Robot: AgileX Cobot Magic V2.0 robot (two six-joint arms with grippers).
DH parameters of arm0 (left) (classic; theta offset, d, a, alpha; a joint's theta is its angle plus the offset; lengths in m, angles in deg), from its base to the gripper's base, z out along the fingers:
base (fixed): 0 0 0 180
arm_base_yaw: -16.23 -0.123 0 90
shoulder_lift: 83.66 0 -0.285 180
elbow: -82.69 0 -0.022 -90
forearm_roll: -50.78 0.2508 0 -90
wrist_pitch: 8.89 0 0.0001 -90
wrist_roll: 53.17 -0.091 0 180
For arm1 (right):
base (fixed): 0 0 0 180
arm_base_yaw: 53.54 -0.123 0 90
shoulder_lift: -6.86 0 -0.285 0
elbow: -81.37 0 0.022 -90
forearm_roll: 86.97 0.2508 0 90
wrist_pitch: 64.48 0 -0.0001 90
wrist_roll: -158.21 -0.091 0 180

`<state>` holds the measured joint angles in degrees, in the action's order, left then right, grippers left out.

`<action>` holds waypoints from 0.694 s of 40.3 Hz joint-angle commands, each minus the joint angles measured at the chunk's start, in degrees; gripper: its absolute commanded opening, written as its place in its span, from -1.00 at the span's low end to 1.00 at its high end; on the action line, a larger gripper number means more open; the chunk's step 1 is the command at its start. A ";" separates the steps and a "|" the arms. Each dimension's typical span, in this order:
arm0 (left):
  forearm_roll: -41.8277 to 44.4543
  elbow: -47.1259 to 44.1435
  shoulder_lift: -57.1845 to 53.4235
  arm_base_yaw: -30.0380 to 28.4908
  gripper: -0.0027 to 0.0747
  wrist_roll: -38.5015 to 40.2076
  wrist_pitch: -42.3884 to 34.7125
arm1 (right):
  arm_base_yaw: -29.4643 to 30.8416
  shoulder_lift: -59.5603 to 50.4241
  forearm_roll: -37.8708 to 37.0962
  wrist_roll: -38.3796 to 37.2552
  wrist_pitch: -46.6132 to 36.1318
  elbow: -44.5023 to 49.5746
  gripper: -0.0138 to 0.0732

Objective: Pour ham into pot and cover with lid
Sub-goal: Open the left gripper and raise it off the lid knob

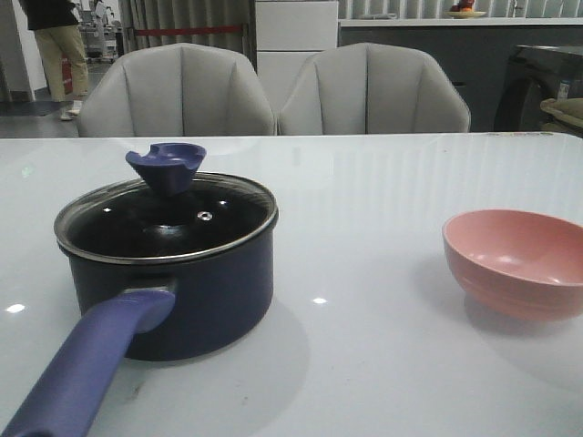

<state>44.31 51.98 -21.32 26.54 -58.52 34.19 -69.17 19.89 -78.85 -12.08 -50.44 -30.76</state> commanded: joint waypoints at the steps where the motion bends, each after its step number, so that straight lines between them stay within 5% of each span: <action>1: -1.16 -4.52 -7.09 -0.25 0.09 0.54 -9.38 | -0.14 0.57 -0.42 0.39 -4.50 -1.52 -0.36; 16: -2.49 -22.73 -33.04 -0.25 0.09 0.54 -22.49 | -0.14 0.57 -0.42 0.39 -4.50 -1.52 -0.36; 28: -2.49 -26.59 -39.25 -0.25 0.09 0.54 -28.44 | -0.14 0.57 -0.42 0.39 -4.50 -1.52 -0.36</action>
<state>42.59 24.01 -60.75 26.32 -58.52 11.40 -69.17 19.89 -78.85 -12.08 -50.44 -30.76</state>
